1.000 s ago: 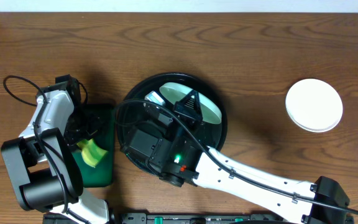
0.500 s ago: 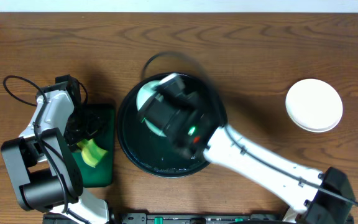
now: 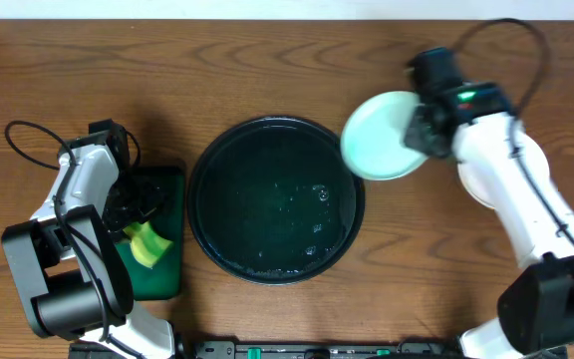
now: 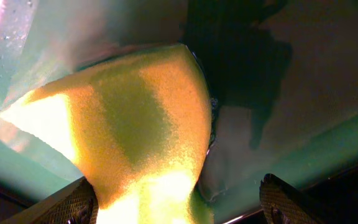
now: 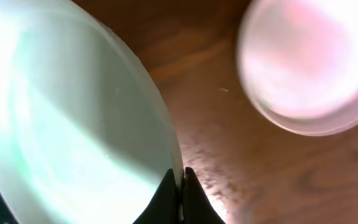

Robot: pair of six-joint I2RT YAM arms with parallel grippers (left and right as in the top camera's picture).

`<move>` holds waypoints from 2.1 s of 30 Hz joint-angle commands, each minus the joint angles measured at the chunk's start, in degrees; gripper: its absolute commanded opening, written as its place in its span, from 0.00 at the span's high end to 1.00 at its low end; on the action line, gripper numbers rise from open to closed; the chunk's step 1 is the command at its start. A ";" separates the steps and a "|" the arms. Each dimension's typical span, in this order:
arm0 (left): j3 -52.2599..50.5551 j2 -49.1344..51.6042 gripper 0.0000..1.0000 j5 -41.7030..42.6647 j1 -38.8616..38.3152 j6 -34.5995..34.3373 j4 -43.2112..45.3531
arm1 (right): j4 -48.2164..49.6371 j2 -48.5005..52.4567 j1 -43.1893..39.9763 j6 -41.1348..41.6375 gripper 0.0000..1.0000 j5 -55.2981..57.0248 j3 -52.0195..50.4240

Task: Clean dirty plates on tray and stack at the side
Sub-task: 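Carry the pale green plate right and lower it onto the stack, then open the right gripper, release the plate, and raise both grippers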

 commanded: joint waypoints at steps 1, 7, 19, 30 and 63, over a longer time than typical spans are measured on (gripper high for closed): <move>-0.26 0.50 0.18 -0.07 0.35 -0.52 0.11 | -0.76 -1.44 -8.09 1.99 0.99 -6.34 0.98; -0.26 0.50 0.18 -0.07 0.33 -0.55 0.26 | -2.01 -1.42 -23.21 2.01 0.99 -9.55 0.96; -0.26 0.50 0.18 -0.07 0.33 -0.55 0.28 | -1.55 -0.68 -39.41 2.01 0.99 -10.32 0.24; -0.26 0.50 0.18 -0.07 0.33 -0.55 0.31 | -1.16 6.03 -40.52 2.64 0.99 -6.34 -1.51; -0.26 0.48 0.18 -0.11 0.33 -0.20 1.42 | 4.61 15.32 -34.32 -0.98 0.01 -10.12 -1.38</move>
